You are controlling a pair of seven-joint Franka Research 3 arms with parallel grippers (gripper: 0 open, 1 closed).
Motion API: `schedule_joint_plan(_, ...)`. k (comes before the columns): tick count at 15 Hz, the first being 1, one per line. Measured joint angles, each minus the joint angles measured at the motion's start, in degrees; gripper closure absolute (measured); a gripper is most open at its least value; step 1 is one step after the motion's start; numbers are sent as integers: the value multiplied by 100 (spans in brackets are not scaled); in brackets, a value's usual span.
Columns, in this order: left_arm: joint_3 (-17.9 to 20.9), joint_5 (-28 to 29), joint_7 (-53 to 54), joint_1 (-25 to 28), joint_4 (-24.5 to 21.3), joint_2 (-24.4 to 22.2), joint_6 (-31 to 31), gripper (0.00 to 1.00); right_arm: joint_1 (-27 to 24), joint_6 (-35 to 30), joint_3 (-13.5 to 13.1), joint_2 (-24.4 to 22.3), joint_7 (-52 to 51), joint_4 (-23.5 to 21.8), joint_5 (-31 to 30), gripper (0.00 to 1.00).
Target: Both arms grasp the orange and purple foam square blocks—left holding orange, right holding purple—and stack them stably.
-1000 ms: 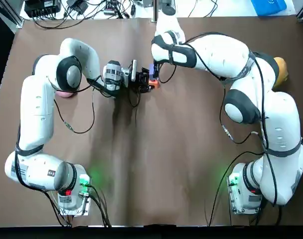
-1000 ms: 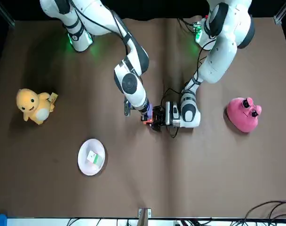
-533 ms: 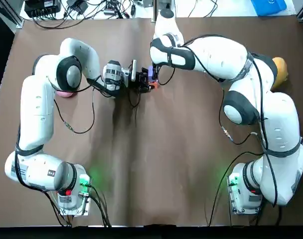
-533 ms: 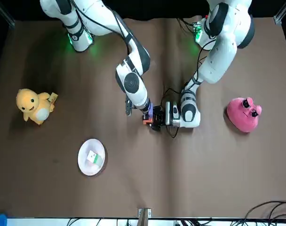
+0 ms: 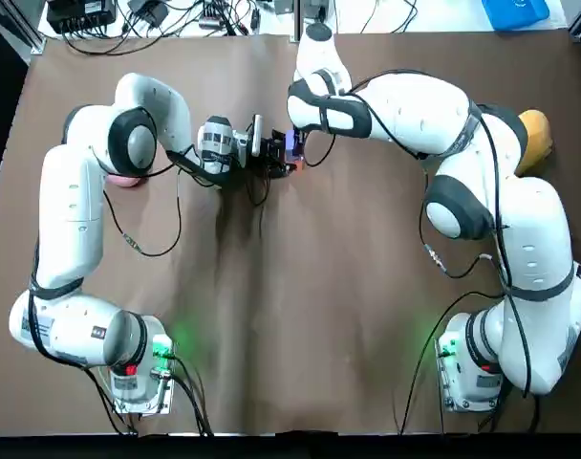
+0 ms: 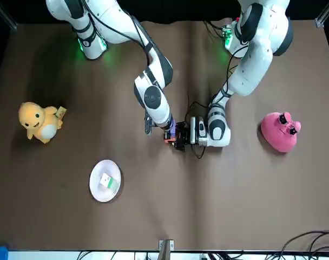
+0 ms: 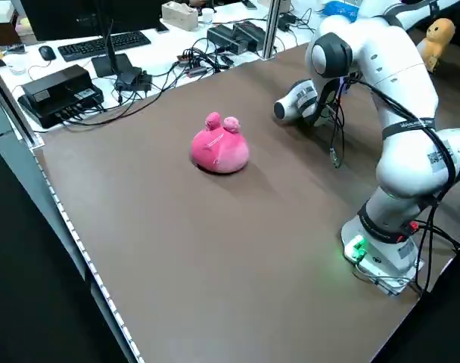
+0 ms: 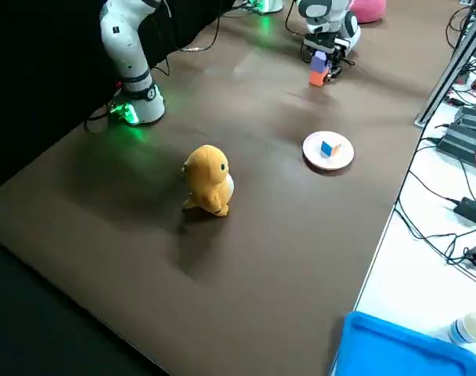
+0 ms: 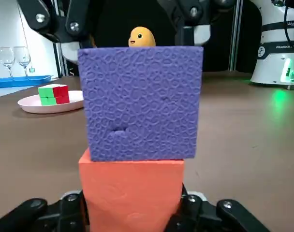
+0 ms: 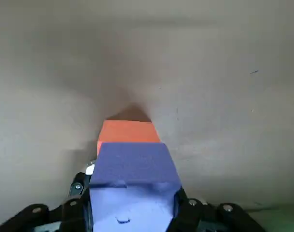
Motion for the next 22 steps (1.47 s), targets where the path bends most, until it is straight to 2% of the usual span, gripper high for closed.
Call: schedule_joint_plan(22,-1,0,0,0,1,0,3,40,1,162,-1,20,-4,-1,-1,40)
